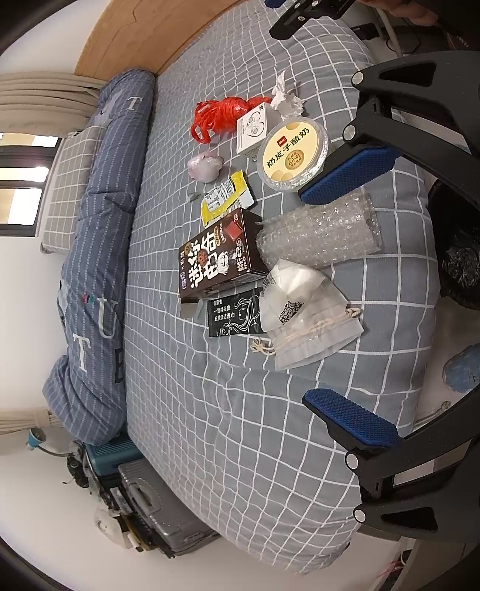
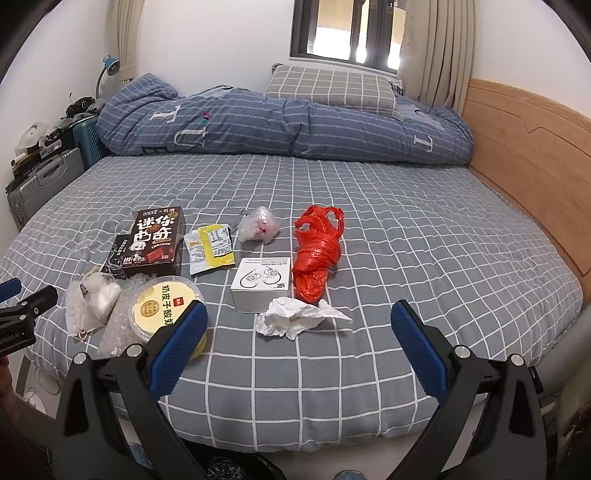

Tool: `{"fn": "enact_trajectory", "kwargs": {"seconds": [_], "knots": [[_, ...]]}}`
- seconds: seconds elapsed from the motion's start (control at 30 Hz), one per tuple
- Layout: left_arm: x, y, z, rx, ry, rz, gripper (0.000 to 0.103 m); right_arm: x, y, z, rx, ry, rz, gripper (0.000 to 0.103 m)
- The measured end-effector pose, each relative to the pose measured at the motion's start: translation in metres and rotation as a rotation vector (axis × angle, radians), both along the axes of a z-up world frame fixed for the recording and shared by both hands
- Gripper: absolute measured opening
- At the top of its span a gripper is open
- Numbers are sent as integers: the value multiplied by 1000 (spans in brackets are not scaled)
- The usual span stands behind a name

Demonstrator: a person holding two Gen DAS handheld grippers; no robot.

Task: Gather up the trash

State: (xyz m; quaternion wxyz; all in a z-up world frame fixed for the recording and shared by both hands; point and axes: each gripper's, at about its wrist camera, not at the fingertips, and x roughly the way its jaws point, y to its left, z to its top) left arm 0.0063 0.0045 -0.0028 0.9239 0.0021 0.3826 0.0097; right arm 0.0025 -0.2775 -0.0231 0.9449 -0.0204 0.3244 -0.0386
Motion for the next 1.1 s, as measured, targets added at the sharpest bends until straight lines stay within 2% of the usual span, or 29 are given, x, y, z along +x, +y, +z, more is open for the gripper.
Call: {"fn": "enact_trajectory", "kwargs": {"seconds": [1.1], "knots": [[-1,-3,4,-7,-5,0,97,2,-4,3,-3,-8,-3,96]]}}
